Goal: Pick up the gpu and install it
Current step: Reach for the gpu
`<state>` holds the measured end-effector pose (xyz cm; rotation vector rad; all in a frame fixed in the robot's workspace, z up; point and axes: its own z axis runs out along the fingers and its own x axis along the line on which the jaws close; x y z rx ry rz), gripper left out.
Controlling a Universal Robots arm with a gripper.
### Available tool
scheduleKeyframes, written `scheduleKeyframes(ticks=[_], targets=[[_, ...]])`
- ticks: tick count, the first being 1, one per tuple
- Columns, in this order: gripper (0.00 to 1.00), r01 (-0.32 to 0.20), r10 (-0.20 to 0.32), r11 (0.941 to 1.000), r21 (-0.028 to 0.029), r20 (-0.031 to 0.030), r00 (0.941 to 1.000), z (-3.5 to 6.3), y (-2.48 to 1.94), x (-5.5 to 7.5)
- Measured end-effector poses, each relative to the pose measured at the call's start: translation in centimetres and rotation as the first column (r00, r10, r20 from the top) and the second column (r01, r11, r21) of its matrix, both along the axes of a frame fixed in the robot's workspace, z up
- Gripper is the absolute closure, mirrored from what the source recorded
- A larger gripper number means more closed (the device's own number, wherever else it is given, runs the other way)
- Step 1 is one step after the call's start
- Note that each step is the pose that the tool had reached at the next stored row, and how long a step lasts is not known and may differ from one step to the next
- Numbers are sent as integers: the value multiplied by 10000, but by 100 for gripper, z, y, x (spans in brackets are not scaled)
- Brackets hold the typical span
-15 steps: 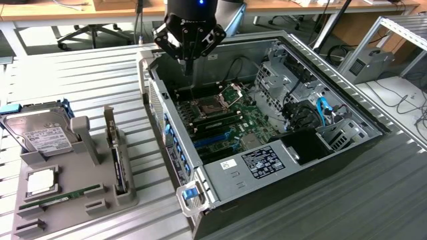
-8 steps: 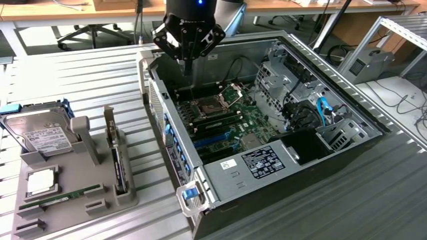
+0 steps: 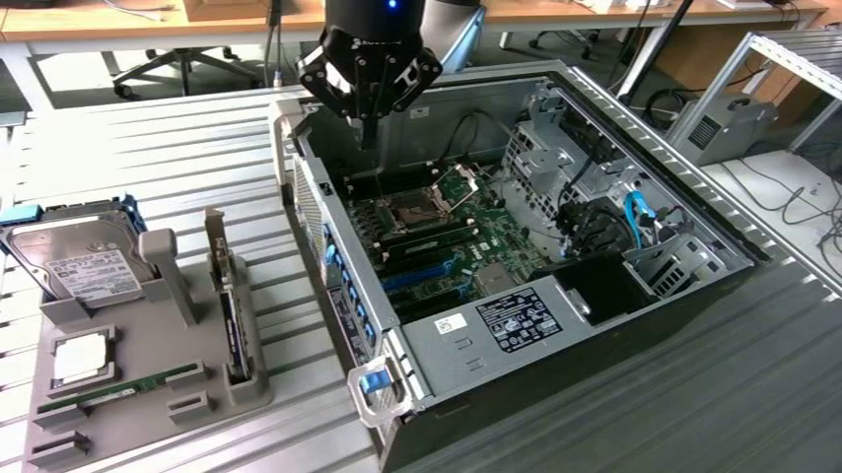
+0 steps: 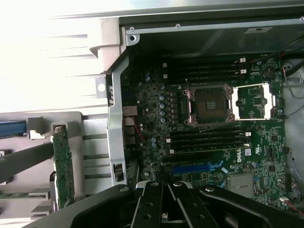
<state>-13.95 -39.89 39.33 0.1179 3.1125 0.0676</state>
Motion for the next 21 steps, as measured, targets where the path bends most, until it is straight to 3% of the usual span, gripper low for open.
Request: scheduleKeyframes(ticks=[21], targets=[[89, 1, -1, 10000, 0, 0, 10000, 0, 0, -49]])
